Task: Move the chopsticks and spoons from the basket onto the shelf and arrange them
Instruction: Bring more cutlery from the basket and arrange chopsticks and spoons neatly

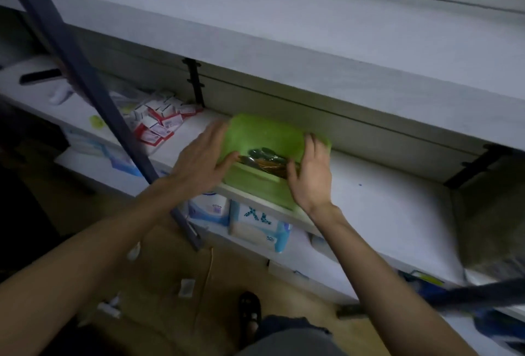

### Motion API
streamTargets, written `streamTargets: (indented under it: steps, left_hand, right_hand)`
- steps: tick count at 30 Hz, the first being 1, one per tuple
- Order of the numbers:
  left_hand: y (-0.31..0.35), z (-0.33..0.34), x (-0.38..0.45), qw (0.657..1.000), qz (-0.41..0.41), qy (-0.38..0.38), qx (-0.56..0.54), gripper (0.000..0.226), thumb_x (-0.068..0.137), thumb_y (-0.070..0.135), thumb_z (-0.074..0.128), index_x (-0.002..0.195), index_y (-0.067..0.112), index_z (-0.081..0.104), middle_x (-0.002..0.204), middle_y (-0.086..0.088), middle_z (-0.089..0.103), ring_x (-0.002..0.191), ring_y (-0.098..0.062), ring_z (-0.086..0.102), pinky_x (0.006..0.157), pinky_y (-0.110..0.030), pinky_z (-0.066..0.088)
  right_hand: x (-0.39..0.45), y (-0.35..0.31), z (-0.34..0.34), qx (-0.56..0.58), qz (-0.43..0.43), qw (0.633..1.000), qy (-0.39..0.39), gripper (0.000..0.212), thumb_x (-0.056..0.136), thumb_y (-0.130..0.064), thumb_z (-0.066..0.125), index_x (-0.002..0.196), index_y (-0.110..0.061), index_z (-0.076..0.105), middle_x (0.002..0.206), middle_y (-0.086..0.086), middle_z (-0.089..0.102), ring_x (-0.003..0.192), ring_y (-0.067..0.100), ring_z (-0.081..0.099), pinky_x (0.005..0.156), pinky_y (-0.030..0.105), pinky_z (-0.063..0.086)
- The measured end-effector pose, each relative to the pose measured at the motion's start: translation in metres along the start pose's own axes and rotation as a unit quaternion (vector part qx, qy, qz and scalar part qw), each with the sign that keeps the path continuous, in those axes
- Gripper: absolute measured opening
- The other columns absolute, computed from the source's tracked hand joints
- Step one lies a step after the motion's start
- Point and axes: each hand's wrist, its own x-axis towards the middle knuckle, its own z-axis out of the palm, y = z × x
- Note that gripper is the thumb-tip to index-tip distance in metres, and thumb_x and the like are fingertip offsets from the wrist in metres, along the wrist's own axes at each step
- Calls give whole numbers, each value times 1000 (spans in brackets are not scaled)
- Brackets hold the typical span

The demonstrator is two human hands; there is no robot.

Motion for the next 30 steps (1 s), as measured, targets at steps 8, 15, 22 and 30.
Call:
streamTargets:
  steps: [8, 15, 22, 30]
  left_hand:
    - [-32, 9, 84, 986, 124, -113, -15, 58, 98, 26, 62, 150, 13, 40, 153, -6, 45, 126, -27, 55, 99, -42, 50]
    - [-54, 58, 135, 917, 250, -258, 175, 66, 94, 56, 56, 145, 15, 41, 146, -9, 47, 131, -27, 47, 110, -38, 36]
    - [-52, 96, 155, 870, 281, -323, 243, 84, 90, 68, 50, 150, 13, 32, 145, -13, 41, 131, -31, 45, 105, -42, 40]
    - [-54, 115, 167, 860, 259, -376, 229, 82, 90, 51, 62, 153, 13, 24, 151, -13, 39, 135, -31, 43, 105, -40, 38]
  right_hand:
    - [47, -3, 31, -53, 96, 990, -87, 70, 90, -15, 67, 152, -8, 34, 155, 14, 36, 138, 32, 41, 107, 38, 42]
    - [58, -4, 41, -77, 178, 959, -205, 93, 85, -18, 75, 158, -10, 17, 159, 15, 26, 140, 36, 37, 113, 43, 38]
    - [75, 1, 51, -155, 204, 903, -344, 74, 90, -18, 70, 153, -10, 31, 149, 18, 39, 137, 36, 41, 111, 40, 37]
    - [74, 17, 74, -238, 171, 867, -402, 85, 89, -62, 59, 151, -11, 32, 149, 18, 39, 134, 38, 46, 110, 43, 40]
